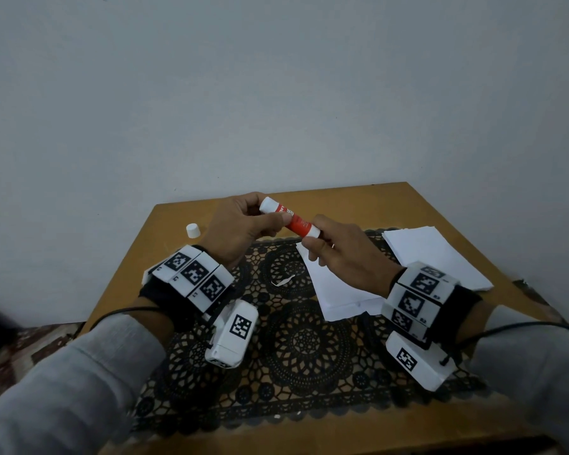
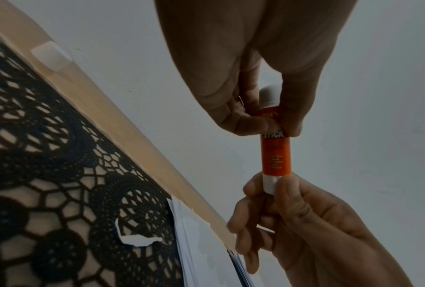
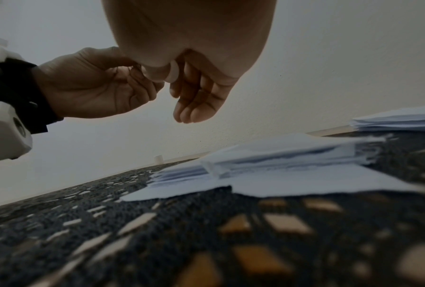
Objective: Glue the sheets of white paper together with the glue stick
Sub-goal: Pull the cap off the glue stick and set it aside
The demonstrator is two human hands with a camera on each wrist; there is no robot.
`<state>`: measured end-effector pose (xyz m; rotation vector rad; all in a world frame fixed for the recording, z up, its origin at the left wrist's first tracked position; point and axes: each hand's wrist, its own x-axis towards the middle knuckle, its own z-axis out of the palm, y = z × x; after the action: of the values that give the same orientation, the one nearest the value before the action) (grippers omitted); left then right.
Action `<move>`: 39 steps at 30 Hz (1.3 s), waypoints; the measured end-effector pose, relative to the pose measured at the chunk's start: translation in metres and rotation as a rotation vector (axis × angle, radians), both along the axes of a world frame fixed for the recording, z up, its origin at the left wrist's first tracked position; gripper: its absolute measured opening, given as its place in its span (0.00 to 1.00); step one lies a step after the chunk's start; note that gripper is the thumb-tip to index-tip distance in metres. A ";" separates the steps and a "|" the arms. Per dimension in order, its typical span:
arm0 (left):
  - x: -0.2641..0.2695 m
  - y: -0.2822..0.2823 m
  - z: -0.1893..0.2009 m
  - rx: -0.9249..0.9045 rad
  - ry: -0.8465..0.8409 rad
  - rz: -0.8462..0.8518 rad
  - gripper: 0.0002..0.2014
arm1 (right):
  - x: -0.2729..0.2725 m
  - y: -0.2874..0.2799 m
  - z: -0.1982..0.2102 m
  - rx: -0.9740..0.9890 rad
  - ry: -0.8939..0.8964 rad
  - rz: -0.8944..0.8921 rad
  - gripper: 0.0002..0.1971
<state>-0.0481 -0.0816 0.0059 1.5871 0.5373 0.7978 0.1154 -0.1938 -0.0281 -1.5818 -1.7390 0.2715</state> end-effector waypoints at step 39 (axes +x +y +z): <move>0.003 0.002 -0.002 -0.083 -0.017 -0.007 0.16 | 0.002 0.001 -0.001 0.008 0.070 -0.017 0.13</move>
<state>-0.0448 -0.0798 0.0039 1.5041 0.5461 0.7738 0.1170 -0.1929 -0.0294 -1.5624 -1.6710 0.3075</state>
